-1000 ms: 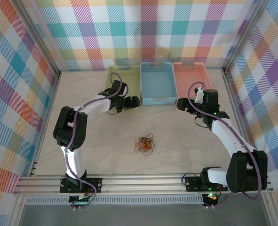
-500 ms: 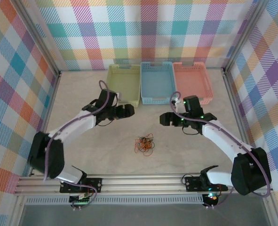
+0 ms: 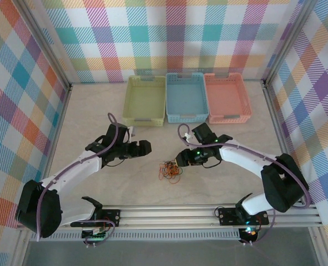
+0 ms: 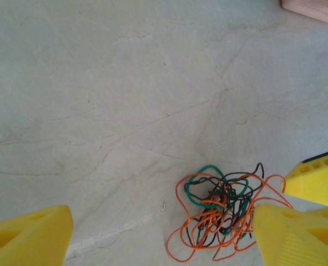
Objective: Untangle the cables
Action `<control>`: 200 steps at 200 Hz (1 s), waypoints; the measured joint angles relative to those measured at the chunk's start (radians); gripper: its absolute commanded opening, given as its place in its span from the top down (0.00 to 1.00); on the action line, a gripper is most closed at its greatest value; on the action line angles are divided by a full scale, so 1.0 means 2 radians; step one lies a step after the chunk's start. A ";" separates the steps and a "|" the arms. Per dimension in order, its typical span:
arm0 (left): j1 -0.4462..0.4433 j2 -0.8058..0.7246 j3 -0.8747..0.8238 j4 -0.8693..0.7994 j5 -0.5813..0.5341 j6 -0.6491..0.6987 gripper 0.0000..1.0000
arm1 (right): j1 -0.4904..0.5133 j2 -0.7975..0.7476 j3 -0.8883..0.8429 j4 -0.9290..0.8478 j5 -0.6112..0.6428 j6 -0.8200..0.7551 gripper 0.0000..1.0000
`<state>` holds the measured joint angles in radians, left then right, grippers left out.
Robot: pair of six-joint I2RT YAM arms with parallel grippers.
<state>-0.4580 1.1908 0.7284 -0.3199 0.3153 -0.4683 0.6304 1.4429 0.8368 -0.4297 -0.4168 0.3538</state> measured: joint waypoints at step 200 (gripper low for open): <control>-0.002 -0.024 -0.030 0.006 0.008 -0.005 0.17 | 0.041 -0.002 0.010 0.038 0.074 0.006 0.84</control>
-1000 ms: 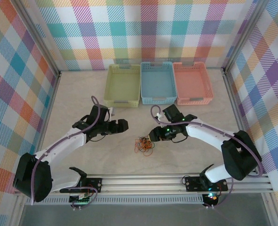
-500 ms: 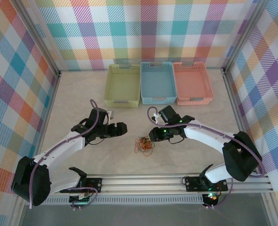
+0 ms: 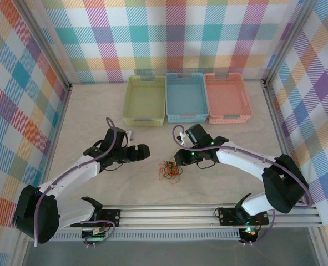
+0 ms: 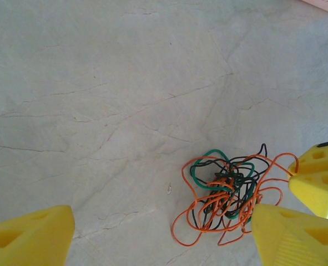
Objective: Untangle the cables
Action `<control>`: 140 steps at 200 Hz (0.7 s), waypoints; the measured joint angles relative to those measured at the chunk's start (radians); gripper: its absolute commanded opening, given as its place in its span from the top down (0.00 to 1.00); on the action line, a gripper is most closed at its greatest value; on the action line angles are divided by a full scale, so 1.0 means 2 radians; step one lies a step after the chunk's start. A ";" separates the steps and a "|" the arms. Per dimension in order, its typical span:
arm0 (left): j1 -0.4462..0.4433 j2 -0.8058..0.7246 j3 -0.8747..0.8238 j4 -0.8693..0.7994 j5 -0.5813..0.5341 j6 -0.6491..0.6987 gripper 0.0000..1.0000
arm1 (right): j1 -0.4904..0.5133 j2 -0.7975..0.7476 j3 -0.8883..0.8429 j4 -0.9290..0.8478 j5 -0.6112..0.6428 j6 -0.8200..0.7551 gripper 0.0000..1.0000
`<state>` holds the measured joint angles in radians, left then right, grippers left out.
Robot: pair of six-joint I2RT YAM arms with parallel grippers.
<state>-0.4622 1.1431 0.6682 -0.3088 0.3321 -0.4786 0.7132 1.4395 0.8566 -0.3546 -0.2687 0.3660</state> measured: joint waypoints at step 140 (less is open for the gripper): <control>-0.105 0.094 0.046 0.045 0.031 0.000 0.29 | 0.000 0.001 -0.022 0.048 -0.015 -0.008 0.95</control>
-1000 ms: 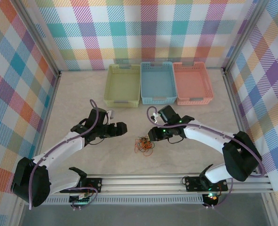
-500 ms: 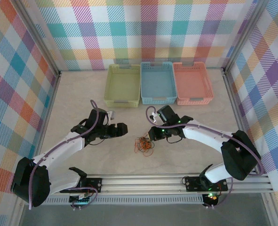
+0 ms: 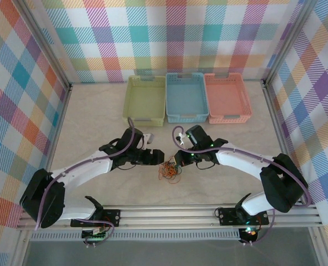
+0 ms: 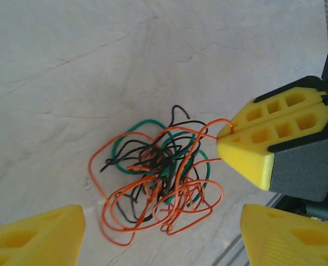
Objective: Untangle the cables
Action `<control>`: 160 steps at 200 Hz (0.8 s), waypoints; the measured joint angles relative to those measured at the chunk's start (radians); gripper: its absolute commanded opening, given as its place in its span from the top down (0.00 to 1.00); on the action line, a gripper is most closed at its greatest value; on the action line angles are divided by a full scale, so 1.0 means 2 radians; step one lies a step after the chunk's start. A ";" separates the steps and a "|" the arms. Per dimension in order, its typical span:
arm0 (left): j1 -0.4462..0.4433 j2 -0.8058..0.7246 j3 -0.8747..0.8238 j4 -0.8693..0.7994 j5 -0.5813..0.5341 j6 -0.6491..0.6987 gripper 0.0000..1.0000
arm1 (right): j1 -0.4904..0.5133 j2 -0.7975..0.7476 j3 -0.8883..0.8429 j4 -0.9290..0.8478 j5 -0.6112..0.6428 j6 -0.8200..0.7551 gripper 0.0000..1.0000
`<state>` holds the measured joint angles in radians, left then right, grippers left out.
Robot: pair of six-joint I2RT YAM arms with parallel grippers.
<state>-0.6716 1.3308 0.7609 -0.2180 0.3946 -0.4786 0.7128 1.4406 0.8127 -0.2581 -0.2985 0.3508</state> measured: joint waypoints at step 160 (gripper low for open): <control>-0.033 0.093 0.031 0.034 -0.013 -0.014 1.00 | -0.013 0.000 -0.002 0.016 -0.026 0.000 0.97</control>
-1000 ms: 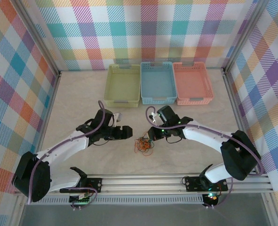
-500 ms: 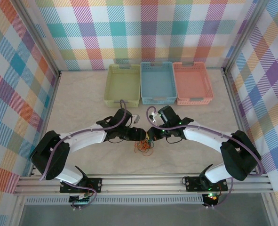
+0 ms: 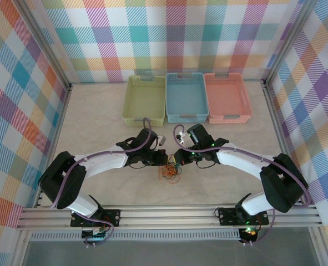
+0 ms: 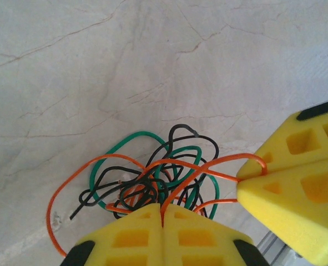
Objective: Untangle the cables
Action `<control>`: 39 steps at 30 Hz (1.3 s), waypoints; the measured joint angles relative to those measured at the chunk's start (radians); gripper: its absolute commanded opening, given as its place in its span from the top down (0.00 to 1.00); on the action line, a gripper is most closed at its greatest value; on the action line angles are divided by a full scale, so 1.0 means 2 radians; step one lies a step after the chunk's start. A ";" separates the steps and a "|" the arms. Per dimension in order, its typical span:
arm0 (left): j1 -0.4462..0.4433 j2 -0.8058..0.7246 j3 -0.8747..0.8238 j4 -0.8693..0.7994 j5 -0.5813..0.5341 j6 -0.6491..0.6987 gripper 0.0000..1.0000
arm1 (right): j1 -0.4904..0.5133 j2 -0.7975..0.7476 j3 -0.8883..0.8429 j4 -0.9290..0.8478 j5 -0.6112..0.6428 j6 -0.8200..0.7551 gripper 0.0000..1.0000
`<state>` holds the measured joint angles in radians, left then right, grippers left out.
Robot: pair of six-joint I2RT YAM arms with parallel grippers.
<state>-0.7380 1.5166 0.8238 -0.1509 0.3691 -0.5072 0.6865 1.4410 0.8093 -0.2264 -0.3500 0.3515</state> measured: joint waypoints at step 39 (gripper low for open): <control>0.000 -0.176 -0.036 -0.017 -0.058 -0.029 1.00 | -0.003 0.037 0.010 -0.016 -0.013 0.000 0.77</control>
<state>-0.7383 1.1652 0.7521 -0.1841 0.2535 -0.5644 0.6800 1.5158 0.8288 -0.2592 -0.3759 0.3519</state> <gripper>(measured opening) 0.058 0.177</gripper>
